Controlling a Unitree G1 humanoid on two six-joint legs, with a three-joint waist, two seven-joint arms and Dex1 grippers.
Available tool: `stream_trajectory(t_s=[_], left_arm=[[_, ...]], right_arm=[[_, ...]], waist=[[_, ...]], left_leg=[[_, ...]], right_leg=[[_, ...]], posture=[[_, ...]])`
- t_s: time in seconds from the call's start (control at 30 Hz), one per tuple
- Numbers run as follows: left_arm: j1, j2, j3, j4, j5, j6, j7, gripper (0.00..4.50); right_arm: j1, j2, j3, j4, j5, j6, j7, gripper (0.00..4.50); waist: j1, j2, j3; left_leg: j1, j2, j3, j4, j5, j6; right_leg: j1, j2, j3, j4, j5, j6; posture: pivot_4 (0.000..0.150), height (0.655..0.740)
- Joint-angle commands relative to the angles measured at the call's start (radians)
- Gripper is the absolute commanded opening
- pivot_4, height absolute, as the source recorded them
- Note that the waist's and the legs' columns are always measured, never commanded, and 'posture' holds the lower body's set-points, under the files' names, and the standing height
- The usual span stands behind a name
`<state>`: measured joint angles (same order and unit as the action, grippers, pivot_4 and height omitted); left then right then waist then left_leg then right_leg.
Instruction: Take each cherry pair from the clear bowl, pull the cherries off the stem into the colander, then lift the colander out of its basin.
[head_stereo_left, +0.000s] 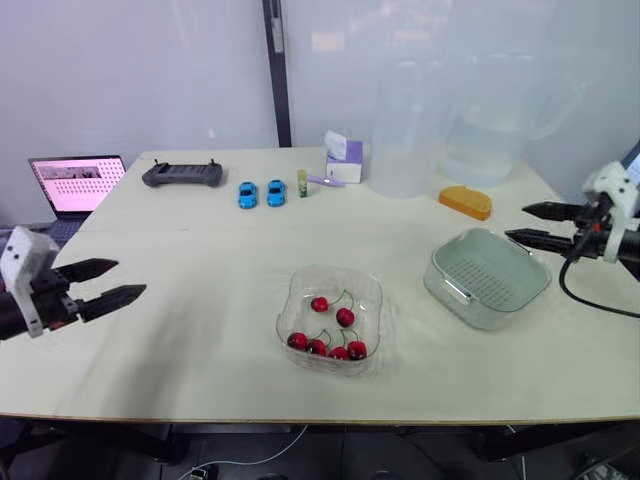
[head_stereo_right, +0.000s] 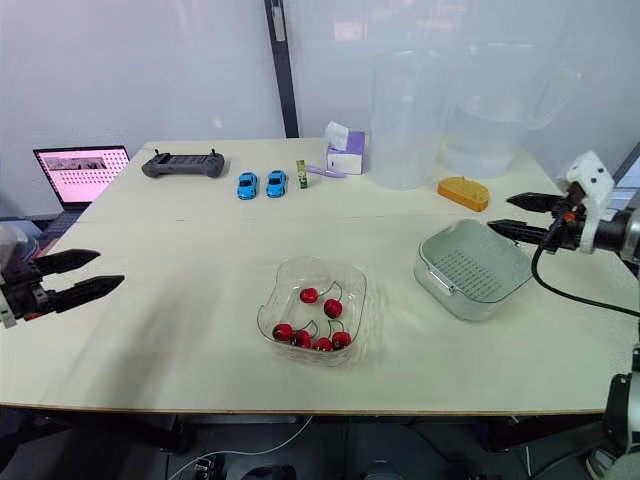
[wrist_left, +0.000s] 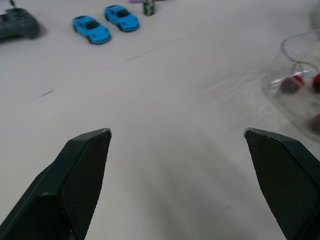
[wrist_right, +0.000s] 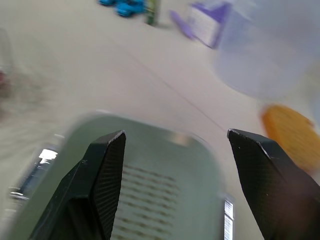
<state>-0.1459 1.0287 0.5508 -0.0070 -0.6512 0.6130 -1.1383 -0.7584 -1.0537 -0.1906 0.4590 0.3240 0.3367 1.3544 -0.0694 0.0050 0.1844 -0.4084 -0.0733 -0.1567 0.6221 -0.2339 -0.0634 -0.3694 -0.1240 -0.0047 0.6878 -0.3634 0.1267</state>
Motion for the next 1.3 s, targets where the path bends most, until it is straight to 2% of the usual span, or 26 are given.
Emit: stream_trajectory(t_s=[0.03, 0.17, 0.27, 0.43, 0.53, 0.63, 0.8, 1.03, 1.1, 1.2, 1.3], left_arm=[[-0.022, 0.026, 0.007, -0.09, -0.077, 0.057, -0.027, 4.5], [-0.022, 0.011, 0.032, -0.192, -0.156, 0.084, -0.052, 4.5], [0.013, -0.018, 0.046, -0.274, -0.141, 0.002, -0.067, 4.5], [0.126, -0.059, 0.089, -0.373, -0.166, 0.003, -0.06, 4.5], [0.184, -0.086, 0.115, -0.413, -0.18, 0.002, -0.05, 4.5], [0.21, -0.11, 0.12, -0.442, -0.194, -0.001, -0.023, 4.5], [0.209, -0.134, 0.104, -0.458, -0.196, -0.015, 0.018, 4.5], [0.223, -0.154, 0.086, -0.474, -0.185, -0.039, 0.057, 4.5], [0.227, -0.156, 0.083, -0.477, -0.183, -0.043, 0.063, 4.5], [0.23, -0.155, 0.079, -0.477, -0.184, -0.047, 0.068, 4.5], [0.231, -0.149, 0.073, -0.475, -0.184, -0.053, 0.071, 4.5]], right_arm=[[0.026, -0.044, 0.032, -0.269, 0.056, 0.159, 0.008, 3.47], [0.042, -0.072, 0.079, -0.506, 0.115, 0.326, -0.001, 3.47], [0.02, -0.099, 0.127, -0.623, 0.162, 0.448, 0.011, 3.47], [-0.059, -0.098, 0.182, -0.685, 0.255, 0.584, 0.043, 3.47], [-0.107, -0.071, 0.216, -0.697, 0.27, 0.647, 0.002, 3.47], [-0.149, -0.014, 0.268, -0.713, 0.243, 0.67, -0.069, 3.47], [-0.252, 0.173, 0.39, -0.786, 0.206, 0.784, -0.261, 3.47], [-0.369, 0.372, 0.543, -0.811, 0.213, 1.144, -0.462, 3.47], [-0.368, 0.41, 0.576, -0.828, 0.209, 1.19, -0.508, 3.47], [-0.354, 0.453, 0.613, -0.842, 0.2, 1.218, -0.57, 2.69], [-0.35, 0.448, 0.674, -0.848, 0.172, 1.202, -0.622, 1.29]], waist=[[0.0, 0.0, 0.0], [0.001, 0.0, 0.0], [0.002, 0.0, 0.0], [0.001, 0.0, 0.0], [0.004, -0.001, 0.0], [0.009, -0.002, -0.001], [0.01, -0.002, -0.001], [0.019, -0.003, -0.001], [0.023, -0.003, -0.002], [0.025, -0.003, -0.002], [0.025, -0.003, -0.002]], left_leg=[[0.0, 0.0, 0.0, 0.0, 0.0, 0.0], [0.0, 0.0, 0.0, 0.001, -0.001, 0.001], [-0.001, 0.0, 0.0, 0.001, -0.001, 0.002], [0.0, 0.001, 0.002, 0.002, -0.003, 0.006], [0.0, 0.001, 0.002, 0.003, -0.005, 0.009], [0.0, 0.001, 0.002, 0.005, -0.006, 0.01], [-0.001, 0.001, 0.003, 0.005, -0.005, 0.009], [-0.001, 0.001, -0.001, 0.005, -0.004, 0.007], [-0.001, 0.001, -0.002, 0.005, -0.004, 0.007], [-0.001, 0.001, -0.002, 0.005, -0.004, 0.007], [-0.001, 0.001, -0.002, 0.005, -0.004, 0.007]], right_leg=[[0.0, 0.0, 0.0, 0.0, 0.0, 0.0], [0.0, 0.0, 0.0, 0.0, 0.0, 0.0], [0.0, 0.0, 0.0, -0.001, 0.0, 0.0], [0.0, 0.0, 0.002, -0.001, 0.0, 0.0], [0.0, 0.001, 0.002, -0.001, 0.0, 0.0], [0.001, 0.001, 0.002, -0.001, 0.0, 0.0], [0.0, 0.001, 0.003, -0.001, 0.0, 0.0], [-0.001, 0.0, 0.004, -0.001, 0.0, 0.0], [-0.001, 0.0, 0.004, -0.001, 0.0, 0.0], [-0.002, 0.0, 0.004, -0.001, 0.0, 0.0], [-0.002, 0.0, 0.004, -0.001, 0.0, 0.0]], posture=[[0.15, 0.74], [0.15, 0.74], [0.15, 0.74], [0.15, 0.74], [0.15, 0.74], [0.15, 0.74], [0.15, 0.74], [0.15, 0.74], [0.15, 0.74], [0.15, 0.74], [0.15, 0.74]])
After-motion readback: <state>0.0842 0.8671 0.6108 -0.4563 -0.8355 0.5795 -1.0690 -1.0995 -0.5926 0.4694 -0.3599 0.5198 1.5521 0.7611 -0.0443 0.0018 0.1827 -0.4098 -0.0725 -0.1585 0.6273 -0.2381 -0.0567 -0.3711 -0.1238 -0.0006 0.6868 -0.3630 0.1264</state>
